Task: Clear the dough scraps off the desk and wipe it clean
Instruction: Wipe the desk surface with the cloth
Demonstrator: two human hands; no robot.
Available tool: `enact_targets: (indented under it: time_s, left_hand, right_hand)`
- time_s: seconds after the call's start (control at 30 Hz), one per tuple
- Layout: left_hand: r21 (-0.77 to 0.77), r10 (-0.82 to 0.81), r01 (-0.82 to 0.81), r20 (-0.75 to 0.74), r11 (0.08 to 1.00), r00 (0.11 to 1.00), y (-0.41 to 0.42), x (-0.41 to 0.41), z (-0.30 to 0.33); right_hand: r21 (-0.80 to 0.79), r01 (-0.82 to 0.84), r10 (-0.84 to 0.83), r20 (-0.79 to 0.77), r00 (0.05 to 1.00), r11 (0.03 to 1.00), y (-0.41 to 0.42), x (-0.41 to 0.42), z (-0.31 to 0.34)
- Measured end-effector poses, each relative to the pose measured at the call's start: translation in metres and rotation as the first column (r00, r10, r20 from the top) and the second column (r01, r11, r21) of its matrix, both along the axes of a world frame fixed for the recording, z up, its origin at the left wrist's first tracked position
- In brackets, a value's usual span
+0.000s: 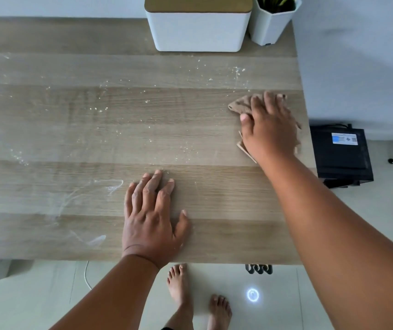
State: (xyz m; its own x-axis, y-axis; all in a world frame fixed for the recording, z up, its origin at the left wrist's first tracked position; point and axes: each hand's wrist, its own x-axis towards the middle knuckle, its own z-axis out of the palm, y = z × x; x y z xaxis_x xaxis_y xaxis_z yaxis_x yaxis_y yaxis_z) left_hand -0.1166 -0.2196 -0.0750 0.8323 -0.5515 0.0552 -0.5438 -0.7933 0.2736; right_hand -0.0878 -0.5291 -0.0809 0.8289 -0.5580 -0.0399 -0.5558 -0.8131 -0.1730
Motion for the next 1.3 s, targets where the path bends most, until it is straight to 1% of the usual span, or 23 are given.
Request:
enact_targets:
  time_s: [0.07, 0.1, 0.17, 0.3, 0.37, 0.43, 0.5, 0.53, 0.6, 0.67, 0.73, 0.8, 0.87, 0.9, 0.97, 1.07, 1.17, 1.23, 1.3]
  left_hand:
    - [-0.001, 0.003, -0.003, -0.002, 1.000, 1.000, 0.000, 0.001, 0.000]
    - [0.001, 0.003, -0.003, -0.001, 1.000, 1.000, 0.000, 0.001, -0.001]
    - [0.001, 0.000, 0.000, 0.004, 1.000, 1.000, 0.000, 0.000, -0.002]
    - [-0.010, 0.006, -0.006, 0.011, 1.000, 1.000, 0.000, 0.001, -0.004]
    - [-0.015, 0.001, 0.000, 0.019, 1.000, 1.000, 0.001, 0.001, -0.005]
    - [-0.016, -0.004, 0.004, 0.025, 1.000, 1.000, 0.002, 0.001, -0.005]
    - [-0.012, -0.002, 0.003, 0.023, 1.000, 1.000, 0.002, 0.001, -0.005]
    - [-0.010, -0.002, 0.002, 0.019, 1.000, 1.000, 0.002, 0.001, -0.004]
    - [0.001, -0.002, 0.002, 0.011, 1.000, 1.000, 0.002, 0.001, -0.004]
    - [0.007, -0.001, 0.001, 0.003, 1.000, 1.000, 0.001, 0.001, -0.003]
    - [0.007, 0.002, -0.002, 0.000, 1.000, 1.000, 0.001, 0.001, -0.003]
    - [0.002, 0.002, -0.002, 0.004, 1.000, 1.000, 0.001, 0.000, -0.003]
    - [-0.002, -0.001, 0.001, 0.012, 1.000, 1.000, 0.002, 0.000, -0.004]
    - [-0.004, -0.001, 0.002, 0.015, 1.000, 1.000, 0.002, 0.000, -0.004]
    - [-0.005, -0.001, 0.001, 0.014, 1.000, 1.000, 0.001, 0.001, -0.004]
    - [0.008, 0.001, -0.001, 0.010, 1.000, 1.000, 0.001, 0.000, -0.002]
    - [0.007, -0.004, 0.004, 0.010, 1.000, 1.000, 0.002, 0.000, -0.002]
    - [0.015, -0.010, 0.009, 0.008, 1.000, 1.000, 0.003, 0.000, -0.004]
    - [0.024, -0.011, 0.011, 0.003, 1.000, 1.000, 0.004, 0.001, -0.005]
  right_hand:
    - [0.017, -0.005, 0.005, -0.011, 1.000, 1.000, 0.008, 0.024, -0.001]
    - [0.027, -0.040, 0.041, -0.010, 0.999, 0.999, 0.014, 0.029, 0.000]
    - [0.038, -0.168, 0.168, 0.002, 0.986, 0.985, 0.028, 0.019, 0.000]
    - [0.003, -0.450, 0.450, -0.018, 0.893, 0.893, 0.057, -0.049, 0.002]
    - [-0.020, -0.532, 0.531, -0.046, 0.846, 0.846, 0.066, -0.094, 0.002]
    - [-0.047, -0.569, 0.566, -0.051, 0.822, 0.821, 0.059, -0.129, 0.001]
    - [-0.085, -0.554, 0.548, -0.084, 0.832, 0.828, 0.041, -0.143, 0.004]
    - [-0.099, -0.509, 0.500, -0.105, 0.860, 0.855, 0.031, -0.140, 0.005]
    - [-0.141, -0.353, 0.341, -0.105, 0.934, 0.925, 0.012, -0.117, 0.007]
    - [-0.203, -0.175, 0.167, -0.053, 0.984, 0.964, -0.004, -0.083, 0.007]
    - [-0.207, -0.028, 0.031, 0.009, 0.999, 0.978, -0.014, -0.042, 0.005]
    - [-0.165, 0.094, -0.085, 0.063, 0.994, 0.982, -0.018, 0.001, 0.004]
    - [-0.140, 0.158, -0.144, 0.102, 0.984, 0.978, -0.014, 0.036, 0.002]
    - [-0.141, 0.155, -0.139, 0.114, 0.984, 0.978, -0.010, 0.049, 0.001]
    - [-0.153, 0.083, -0.064, 0.121, 0.991, 0.985, 0.000, 0.061, 0.000]
    - [-0.172, -0.162, 0.182, 0.107, 0.977, 0.972, 0.011, 0.044, 0.002]
    - [-0.190, -0.365, 0.392, 0.135, 0.910, 0.912, 0.015, 0.002, 0.001]
    - [-0.211, -0.410, 0.443, 0.141, 0.885, 0.887, 0.005, -0.024, -0.002]
    - [-0.209, -0.366, 0.399, 0.145, 0.905, 0.907, -0.014, -0.034, -0.002]
